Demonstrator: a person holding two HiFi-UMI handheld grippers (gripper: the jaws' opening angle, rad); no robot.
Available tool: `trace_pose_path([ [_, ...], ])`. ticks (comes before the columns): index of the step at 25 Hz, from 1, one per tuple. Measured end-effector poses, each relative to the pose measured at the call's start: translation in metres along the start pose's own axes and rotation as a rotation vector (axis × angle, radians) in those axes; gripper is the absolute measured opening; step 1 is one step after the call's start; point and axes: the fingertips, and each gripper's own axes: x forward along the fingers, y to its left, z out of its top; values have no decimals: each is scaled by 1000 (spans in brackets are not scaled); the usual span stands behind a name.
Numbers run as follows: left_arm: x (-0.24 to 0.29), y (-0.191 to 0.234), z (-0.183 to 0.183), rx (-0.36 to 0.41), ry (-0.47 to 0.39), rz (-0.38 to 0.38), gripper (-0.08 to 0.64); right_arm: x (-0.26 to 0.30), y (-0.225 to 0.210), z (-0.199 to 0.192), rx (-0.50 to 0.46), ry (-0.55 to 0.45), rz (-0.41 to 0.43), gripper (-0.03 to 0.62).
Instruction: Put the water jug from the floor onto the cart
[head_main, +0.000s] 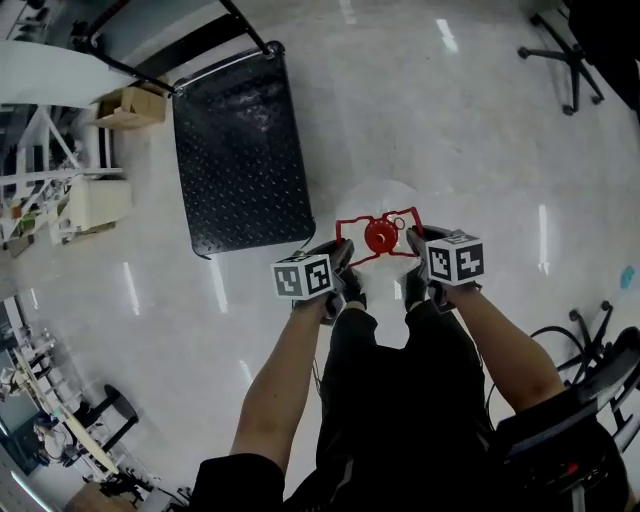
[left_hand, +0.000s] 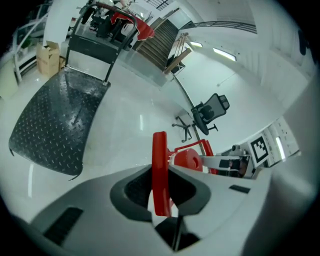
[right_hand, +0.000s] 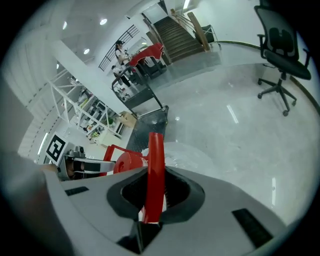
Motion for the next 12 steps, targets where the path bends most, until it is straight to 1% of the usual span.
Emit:
trace_pose_path([
  [4,-64,-14,31,-27,-98,22,66,-25,56,43,-77,-7,48,39],
  [9,-148,1,62,-80,-253,71,66,-22,141,88,-198,-7,112,40],
  [11,-174,9,73,-89,-291,80,66,-20,167,102,-225,-9,128,40],
  [12,-188,14,80,-81,-304,88,66,-16,183,111,-237,-12,132,40],
])
